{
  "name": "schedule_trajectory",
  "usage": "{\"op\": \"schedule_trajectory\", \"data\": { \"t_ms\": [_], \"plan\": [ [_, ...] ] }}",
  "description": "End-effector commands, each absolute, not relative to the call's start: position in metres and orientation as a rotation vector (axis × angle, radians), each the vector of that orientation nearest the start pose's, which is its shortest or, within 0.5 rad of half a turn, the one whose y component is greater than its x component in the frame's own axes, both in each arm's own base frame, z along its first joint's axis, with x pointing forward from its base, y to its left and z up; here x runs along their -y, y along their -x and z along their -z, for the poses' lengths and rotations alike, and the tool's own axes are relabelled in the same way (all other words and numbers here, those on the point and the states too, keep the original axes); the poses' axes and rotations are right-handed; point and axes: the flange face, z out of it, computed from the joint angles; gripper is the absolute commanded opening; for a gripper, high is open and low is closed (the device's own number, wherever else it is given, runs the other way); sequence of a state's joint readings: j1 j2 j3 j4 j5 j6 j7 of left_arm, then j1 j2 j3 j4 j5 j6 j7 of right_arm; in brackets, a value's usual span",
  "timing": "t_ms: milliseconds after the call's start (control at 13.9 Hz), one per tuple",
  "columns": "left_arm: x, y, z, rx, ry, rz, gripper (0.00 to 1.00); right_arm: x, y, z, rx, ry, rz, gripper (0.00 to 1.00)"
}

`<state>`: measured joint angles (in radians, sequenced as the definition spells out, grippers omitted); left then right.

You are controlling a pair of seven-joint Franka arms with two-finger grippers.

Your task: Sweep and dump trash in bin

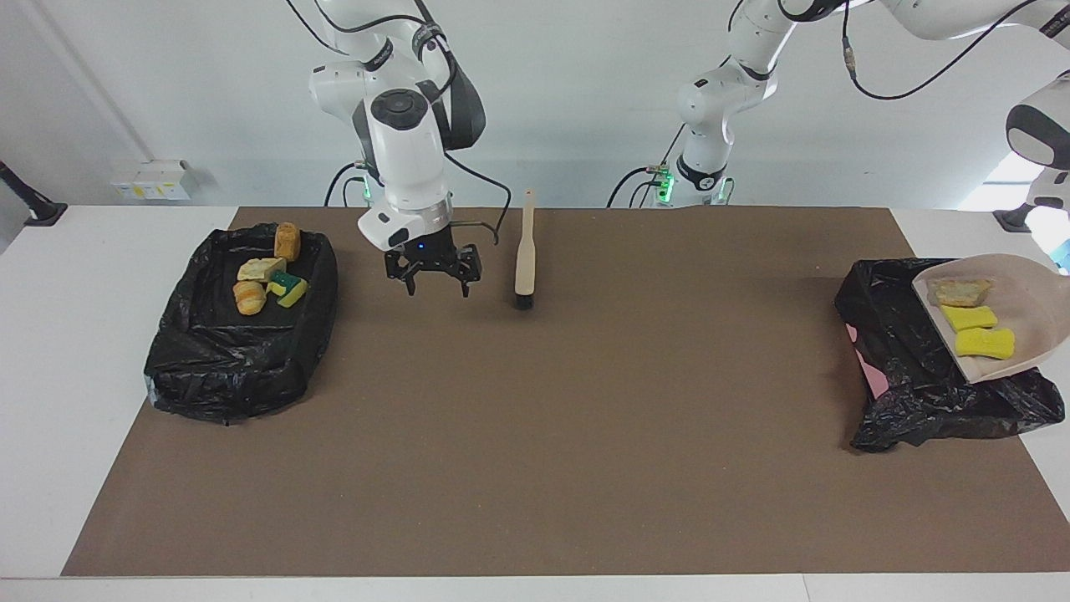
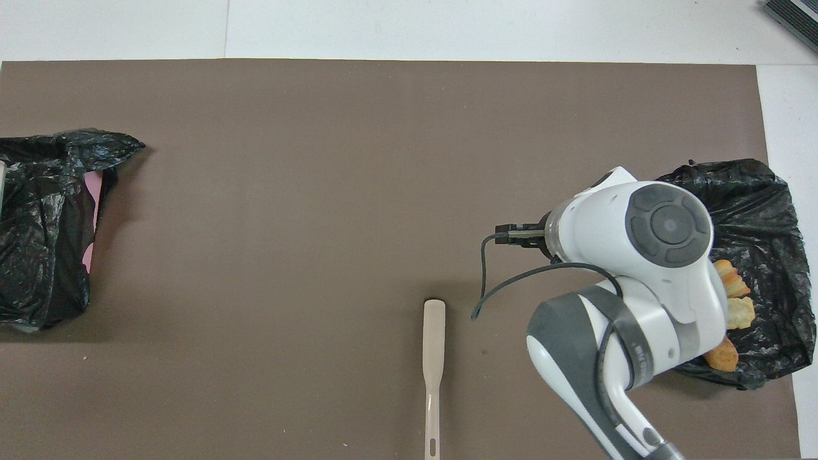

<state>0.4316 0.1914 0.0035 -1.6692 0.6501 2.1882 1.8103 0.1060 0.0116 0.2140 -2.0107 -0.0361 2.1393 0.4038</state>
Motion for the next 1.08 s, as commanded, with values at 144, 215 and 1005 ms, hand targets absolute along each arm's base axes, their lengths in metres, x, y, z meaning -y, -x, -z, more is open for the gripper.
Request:
{"op": "schedule_trajectory", "data": {
  "t_ms": [144, 215, 1005],
  "plan": [
    [-0.242, -0.578, -0.542, -1.704, 1.585, -0.643, 0.00, -0.102, -0.568, -0.499, -0.166, 3.148, 0.230, 1.00],
    [-0.234, -0.569, -0.543, -1.646, 1.577, -0.662, 0.00, -0.080, -0.570, -0.516, -0.178, 3.158, 0.214, 1.00],
    [-0.161, -0.563, -0.601, -1.487, 1.394, -0.828, 0.00, 0.034, -0.495, -0.675, -0.074, 3.165, 0.068, 1.00]
  ]
}}
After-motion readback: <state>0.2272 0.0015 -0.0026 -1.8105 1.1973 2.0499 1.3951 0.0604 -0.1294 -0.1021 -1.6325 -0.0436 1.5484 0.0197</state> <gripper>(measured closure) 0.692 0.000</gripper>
